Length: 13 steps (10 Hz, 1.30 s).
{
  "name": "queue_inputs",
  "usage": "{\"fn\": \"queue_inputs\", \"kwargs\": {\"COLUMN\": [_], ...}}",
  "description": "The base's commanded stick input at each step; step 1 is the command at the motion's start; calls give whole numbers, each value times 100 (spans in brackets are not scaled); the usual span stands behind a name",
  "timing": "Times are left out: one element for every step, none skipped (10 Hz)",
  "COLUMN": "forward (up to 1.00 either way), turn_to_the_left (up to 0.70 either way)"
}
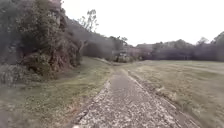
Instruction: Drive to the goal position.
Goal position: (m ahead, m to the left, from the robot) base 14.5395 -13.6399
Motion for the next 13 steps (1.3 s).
{"fn": "queue_inputs", "kwargs": {"forward": [60, 60, 60, 60, 60, 60, 60, 60, 60, 60, 60, 60, 60], "turn_to_the_left": [-15, -15, -15, -15, -15, -15, -15, -15, -15, -15, -15, -15, -14]}}
